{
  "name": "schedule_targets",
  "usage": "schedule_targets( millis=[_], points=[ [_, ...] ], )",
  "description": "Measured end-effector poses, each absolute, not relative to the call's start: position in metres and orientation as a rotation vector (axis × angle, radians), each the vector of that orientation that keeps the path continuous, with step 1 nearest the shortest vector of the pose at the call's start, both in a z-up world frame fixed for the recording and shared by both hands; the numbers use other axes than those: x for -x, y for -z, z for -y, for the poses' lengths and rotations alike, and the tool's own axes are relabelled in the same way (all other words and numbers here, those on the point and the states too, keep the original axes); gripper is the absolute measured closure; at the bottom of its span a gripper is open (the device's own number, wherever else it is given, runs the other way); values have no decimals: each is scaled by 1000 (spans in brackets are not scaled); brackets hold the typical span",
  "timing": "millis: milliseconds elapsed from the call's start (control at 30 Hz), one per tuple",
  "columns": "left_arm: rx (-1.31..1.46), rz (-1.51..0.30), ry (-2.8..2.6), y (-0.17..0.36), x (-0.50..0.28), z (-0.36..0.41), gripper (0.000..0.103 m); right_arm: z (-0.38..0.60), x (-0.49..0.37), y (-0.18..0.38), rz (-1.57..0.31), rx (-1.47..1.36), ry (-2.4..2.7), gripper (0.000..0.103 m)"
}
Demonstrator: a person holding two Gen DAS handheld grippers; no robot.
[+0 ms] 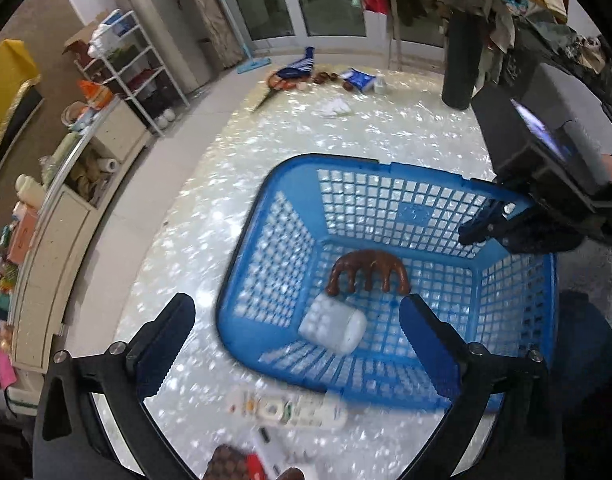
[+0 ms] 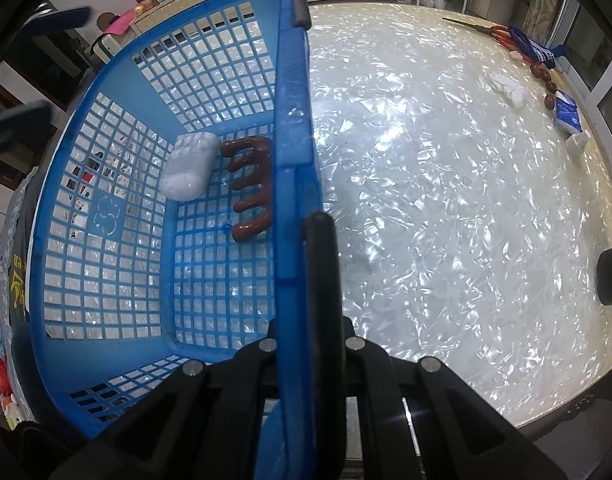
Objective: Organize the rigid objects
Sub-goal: 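Carry the massager over the basket and open the left gripper, then move the left gripper back to the table and grasp the white charger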
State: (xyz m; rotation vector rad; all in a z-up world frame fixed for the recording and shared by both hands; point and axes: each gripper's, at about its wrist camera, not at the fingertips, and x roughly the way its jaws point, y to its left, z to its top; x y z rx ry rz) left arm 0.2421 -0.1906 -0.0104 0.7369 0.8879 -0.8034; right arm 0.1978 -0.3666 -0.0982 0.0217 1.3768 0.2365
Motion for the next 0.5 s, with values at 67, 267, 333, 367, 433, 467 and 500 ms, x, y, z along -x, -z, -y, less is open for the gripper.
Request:
schedule_targets(
  millis=[67, 267, 333, 367, 433, 467, 500],
  points=[
    [-735, -880, 769, 2, -238, 174, 0, 366, -198, 98, -1377, -16, -238, 98],
    [-694, -930, 654, 1, -226, 112, 0, 365, -197, 98, -1374, -18, -238, 98],
    [-676, -963, 610, 8, -222, 88, 0, 365, -197, 98, -1374, -13, -238, 98],
    [-670, -974, 600, 11, -219, 79, 0, 365, -197, 98, -1374, -13, -238, 98],
    [-651, -1011, 583, 22, -214, 62, 0, 365, -197, 98, -1373, -11, -239, 98],
    [-641, -1029, 574, 29, -211, 53, 0, 364, -197, 98, -1373, -11, -239, 98],
    [-634, -1045, 569, 35, -209, 47, 0, 364, -197, 98, -1373, -12, -240, 98]
  ],
)
